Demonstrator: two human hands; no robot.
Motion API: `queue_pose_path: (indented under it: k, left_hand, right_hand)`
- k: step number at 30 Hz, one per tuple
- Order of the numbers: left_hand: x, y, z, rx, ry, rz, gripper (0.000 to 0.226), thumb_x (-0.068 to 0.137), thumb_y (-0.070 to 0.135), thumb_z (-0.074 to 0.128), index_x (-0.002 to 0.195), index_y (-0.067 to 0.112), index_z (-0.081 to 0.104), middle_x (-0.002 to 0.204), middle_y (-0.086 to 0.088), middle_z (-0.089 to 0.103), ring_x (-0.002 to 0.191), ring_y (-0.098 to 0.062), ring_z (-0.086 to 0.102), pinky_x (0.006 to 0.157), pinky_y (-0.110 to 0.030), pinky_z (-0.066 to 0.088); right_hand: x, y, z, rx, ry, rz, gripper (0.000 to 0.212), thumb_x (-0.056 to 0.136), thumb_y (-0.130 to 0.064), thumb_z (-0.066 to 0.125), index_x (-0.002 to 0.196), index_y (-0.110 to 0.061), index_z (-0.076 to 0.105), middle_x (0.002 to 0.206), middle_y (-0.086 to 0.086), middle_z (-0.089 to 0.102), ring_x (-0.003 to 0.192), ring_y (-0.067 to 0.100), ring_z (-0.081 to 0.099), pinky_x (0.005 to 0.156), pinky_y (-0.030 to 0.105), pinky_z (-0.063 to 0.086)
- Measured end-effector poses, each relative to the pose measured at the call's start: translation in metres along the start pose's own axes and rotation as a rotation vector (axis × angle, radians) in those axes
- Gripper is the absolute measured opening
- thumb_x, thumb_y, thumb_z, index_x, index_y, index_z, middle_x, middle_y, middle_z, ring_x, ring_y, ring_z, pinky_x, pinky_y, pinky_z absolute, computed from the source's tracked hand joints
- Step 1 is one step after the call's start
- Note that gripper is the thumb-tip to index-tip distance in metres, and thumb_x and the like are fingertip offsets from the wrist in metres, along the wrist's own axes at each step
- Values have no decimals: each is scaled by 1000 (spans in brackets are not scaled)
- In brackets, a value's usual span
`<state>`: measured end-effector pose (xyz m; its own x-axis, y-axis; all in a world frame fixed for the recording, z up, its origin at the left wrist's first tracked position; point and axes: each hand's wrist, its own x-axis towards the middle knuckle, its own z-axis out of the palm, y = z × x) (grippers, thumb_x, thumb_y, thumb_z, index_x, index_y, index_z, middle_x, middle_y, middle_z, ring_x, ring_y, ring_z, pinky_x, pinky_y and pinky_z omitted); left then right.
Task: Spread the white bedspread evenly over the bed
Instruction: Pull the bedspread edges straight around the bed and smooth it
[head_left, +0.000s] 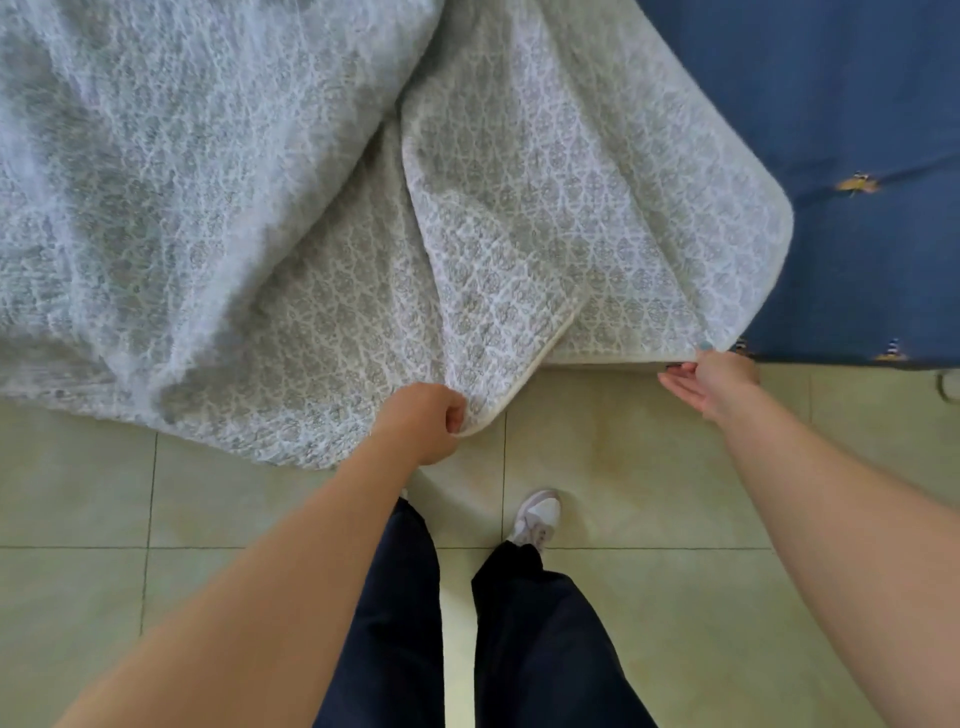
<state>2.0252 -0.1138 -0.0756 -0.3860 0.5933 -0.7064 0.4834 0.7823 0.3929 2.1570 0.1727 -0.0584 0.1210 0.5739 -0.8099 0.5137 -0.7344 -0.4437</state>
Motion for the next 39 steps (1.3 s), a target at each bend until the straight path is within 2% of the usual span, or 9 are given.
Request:
queue_pose_path:
  k: [3, 7, 13, 20, 24, 27, 31, 35, 39]
  left_hand:
    - [-6, 19, 16, 132, -105, -10, 26, 70, 3, 54, 64, 27, 45, 72, 7, 53, 67, -16, 52, 50, -23, 36]
    - [-8, 32, 21, 203, -97, -63, 23, 73, 4, 55, 68, 25, 47, 77, 4, 54, 70, -18, 54, 54, -25, 39]
    - [-10, 40, 26, 152, -83, -34, 28, 77, 21, 65, 63, 24, 41, 75, 2, 52, 69, -19, 51, 57, -26, 37]
    - [-31, 31, 51, 161, -224, -63, 24, 74, 17, 65, 60, 19, 46, 59, 4, 46, 56, -15, 45, 50, -22, 36]
    - [-37, 40, 71, 272, -290, -68, 17, 72, 14, 59, 62, 18, 45, 57, 3, 42, 53, -17, 41, 52, -26, 40]
    - [-35, 44, 75, 233, -298, -105, 13, 77, 15, 60, 87, 20, 53, 88, 0, 54, 77, -20, 54, 67, -31, 48]
    - [-23, 62, 68, 105, -101, -111, 41, 85, 14, 61, 123, 22, 49, 126, -3, 46, 113, -24, 50, 79, -36, 51]
    - [-4, 110, 45, 4, 187, 10, 33, 89, 13, 54, 121, 22, 51, 126, -1, 47, 100, -22, 52, 64, -32, 42]
    - [15, 166, 24, -17, 337, 176, 27, 89, 11, 53, 113, 20, 57, 120, 0, 48, 88, -18, 48, 59, -32, 39]
  right_hand:
    - [10, -2, -21, 40, 66, -36, 19, 99, -4, 37, 83, -4, 48, 114, 19, 62, 69, 20, 63, 37, 22, 53]
    - [6, -4, -15, 37, -54, -70, 26, 100, -25, 46, 119, -9, 53, 106, 9, 66, 75, 18, 66, 56, 27, 56]
    - [-31, 1, 38, -150, -506, 70, 38, 78, -49, 71, 103, -22, 59, 98, 3, 65, 88, 17, 62, 62, 28, 52]
    - [-12, 56, 6, -136, -217, 44, 13, 90, -20, 64, 82, -21, 54, 83, 1, 60, 65, 11, 55, 54, 25, 48]
    - [-5, 79, -25, -110, -155, 44, 19, 87, -16, 68, 101, -11, 57, 82, 6, 62, 65, 16, 58, 56, 28, 51]
    - [0, 79, -26, -86, -171, 62, 27, 85, -17, 70, 108, -11, 58, 91, 8, 64, 68, 16, 60, 54, 27, 51]
    - [11, 69, -28, -90, -221, 38, 41, 82, -16, 74, 118, -5, 58, 105, 10, 65, 75, 17, 63, 55, 26, 50]
    - [22, 41, -39, -69, -119, -123, 57, 72, -19, 81, 120, -6, 54, 115, 11, 66, 96, 24, 67, 82, 39, 57]
    - [30, -3, -58, -88, -39, -313, 53, 75, -16, 76, 119, -4, 49, 114, 10, 64, 83, 17, 63, 71, 27, 51]
